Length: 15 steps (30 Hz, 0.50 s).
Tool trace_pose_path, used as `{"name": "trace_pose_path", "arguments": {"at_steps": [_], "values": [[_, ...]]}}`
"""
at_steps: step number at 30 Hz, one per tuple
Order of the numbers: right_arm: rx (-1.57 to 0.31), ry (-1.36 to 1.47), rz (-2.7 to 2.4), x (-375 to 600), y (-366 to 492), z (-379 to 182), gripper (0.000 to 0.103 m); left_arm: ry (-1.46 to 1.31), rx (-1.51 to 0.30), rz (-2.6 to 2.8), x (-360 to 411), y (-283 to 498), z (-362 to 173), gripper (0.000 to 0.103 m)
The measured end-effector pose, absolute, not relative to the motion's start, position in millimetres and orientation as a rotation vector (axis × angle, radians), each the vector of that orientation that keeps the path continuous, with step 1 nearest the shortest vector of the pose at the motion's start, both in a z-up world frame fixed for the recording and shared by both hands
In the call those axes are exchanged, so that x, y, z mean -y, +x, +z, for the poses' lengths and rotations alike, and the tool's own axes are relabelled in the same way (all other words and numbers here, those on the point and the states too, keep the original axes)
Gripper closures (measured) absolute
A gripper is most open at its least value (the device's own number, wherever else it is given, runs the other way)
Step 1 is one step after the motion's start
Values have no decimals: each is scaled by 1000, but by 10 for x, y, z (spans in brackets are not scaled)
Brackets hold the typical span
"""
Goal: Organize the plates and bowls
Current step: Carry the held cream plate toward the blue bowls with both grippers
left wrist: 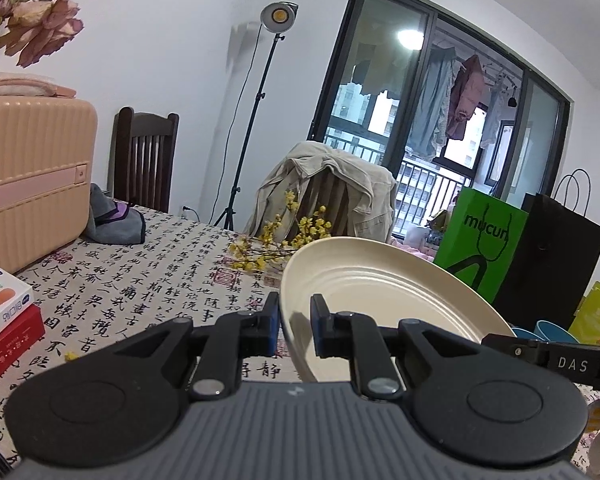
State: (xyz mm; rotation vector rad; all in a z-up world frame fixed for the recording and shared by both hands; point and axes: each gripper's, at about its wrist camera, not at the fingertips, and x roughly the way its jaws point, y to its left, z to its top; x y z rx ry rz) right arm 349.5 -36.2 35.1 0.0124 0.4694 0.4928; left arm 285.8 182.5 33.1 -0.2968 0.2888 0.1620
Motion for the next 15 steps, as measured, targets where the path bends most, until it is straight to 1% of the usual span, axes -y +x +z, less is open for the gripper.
{"name": "trace_pose_path", "arguments": {"at_steps": [15], "values": [[-452, 43, 467, 706, 3391, 347, 87, -295, -268, 122, -1561, 2856, 388, 87]]}}
